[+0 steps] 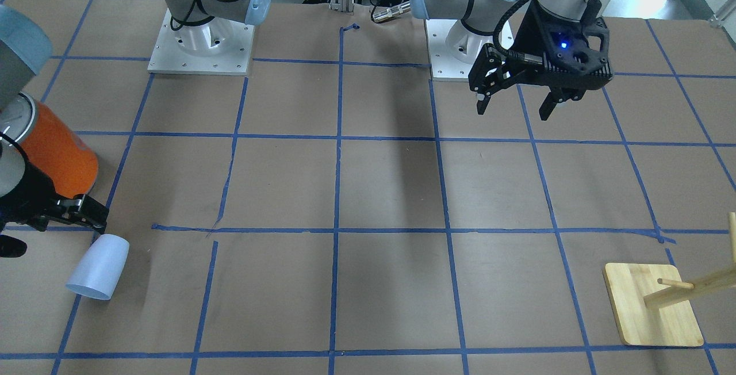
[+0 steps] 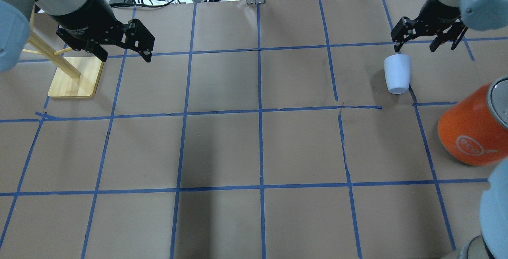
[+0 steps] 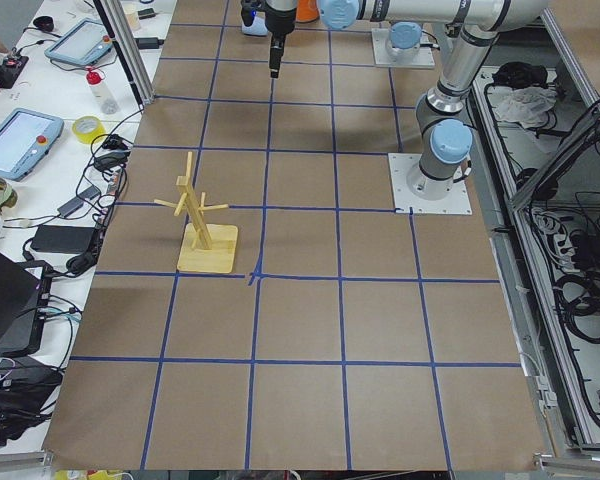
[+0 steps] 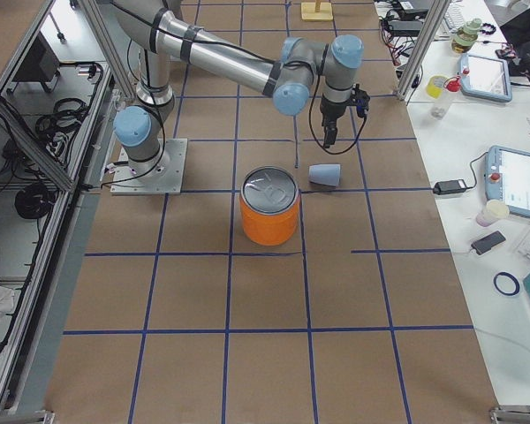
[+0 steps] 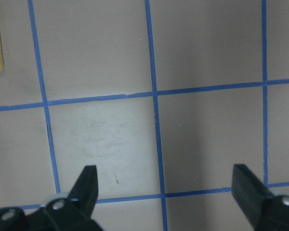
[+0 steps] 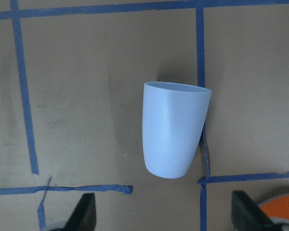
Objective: Flip cup
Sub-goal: 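Lower the right gripper onto the upside-down white cup and grasp it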
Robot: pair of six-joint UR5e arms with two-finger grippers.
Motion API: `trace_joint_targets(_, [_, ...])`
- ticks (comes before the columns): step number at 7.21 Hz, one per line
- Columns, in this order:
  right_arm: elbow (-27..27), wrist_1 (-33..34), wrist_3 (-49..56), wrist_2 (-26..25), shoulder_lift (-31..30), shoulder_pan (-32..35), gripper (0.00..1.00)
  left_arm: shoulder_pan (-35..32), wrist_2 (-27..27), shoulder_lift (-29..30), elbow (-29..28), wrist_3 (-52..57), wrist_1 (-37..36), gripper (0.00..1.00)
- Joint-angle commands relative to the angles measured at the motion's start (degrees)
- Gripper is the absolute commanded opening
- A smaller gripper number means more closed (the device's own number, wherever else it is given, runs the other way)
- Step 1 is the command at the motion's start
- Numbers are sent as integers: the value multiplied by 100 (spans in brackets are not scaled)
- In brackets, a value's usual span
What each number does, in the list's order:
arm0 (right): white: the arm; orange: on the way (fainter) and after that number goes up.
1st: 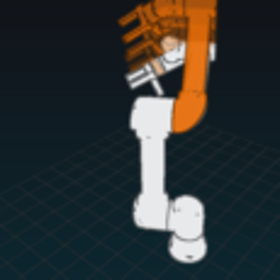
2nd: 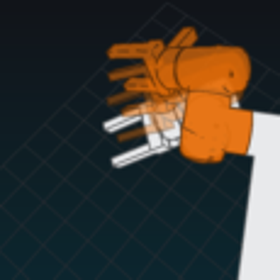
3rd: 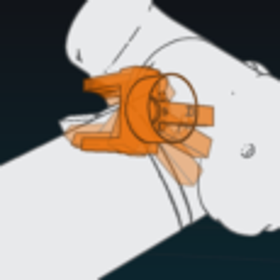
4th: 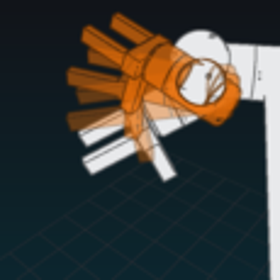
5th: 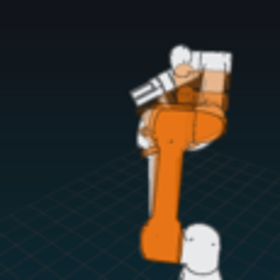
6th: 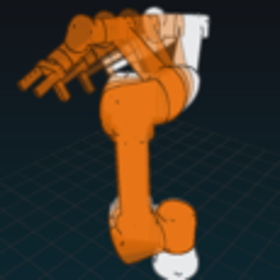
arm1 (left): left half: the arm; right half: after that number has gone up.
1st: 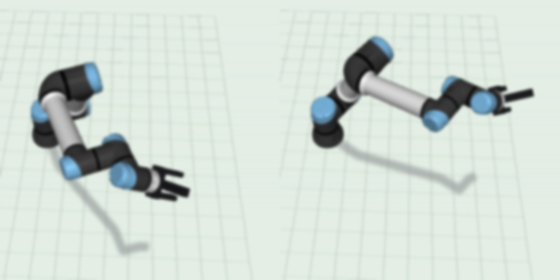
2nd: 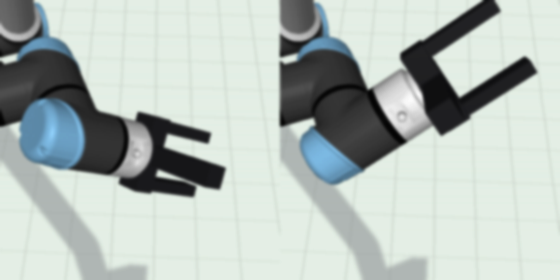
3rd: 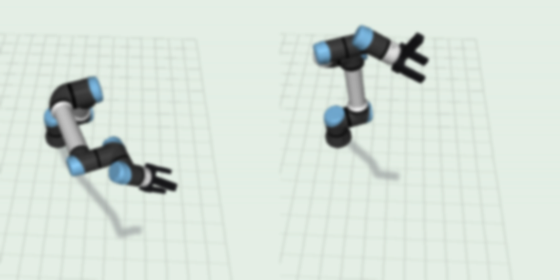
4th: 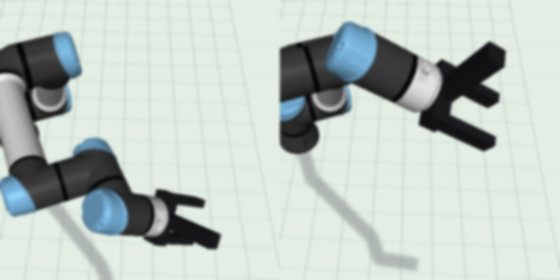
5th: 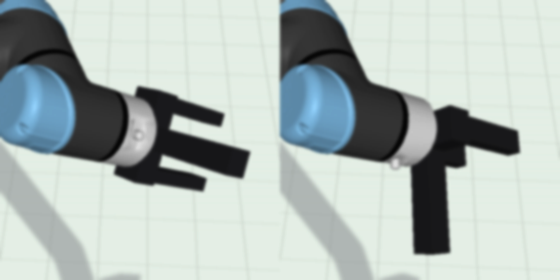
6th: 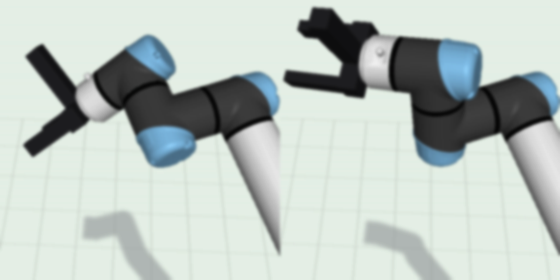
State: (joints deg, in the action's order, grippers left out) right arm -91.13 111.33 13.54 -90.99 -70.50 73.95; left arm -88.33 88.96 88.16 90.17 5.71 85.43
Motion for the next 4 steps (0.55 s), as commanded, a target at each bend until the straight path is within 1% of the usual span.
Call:
trace_joint_targets(1, [-572, 1202, 244, -121, 490, -230, 99, 0, -2, 0, 0, 0, 0, 100])
trace_joint_targets(2, [-538, 1433, 254, -51, 798, -293, 99, 0, 7, 0, 0, 0, 0, 100])
trace_joint_targets(3, [-503, 1592, 237, -25, 1001, -293, 99, 0, -2, 0, 9, 0, 0, 100])
trace_joint_targets(4, [-477, 1663, 219, 124, 1125, -293, 99, 0, -2, 0, 9, 0, 0, 100])
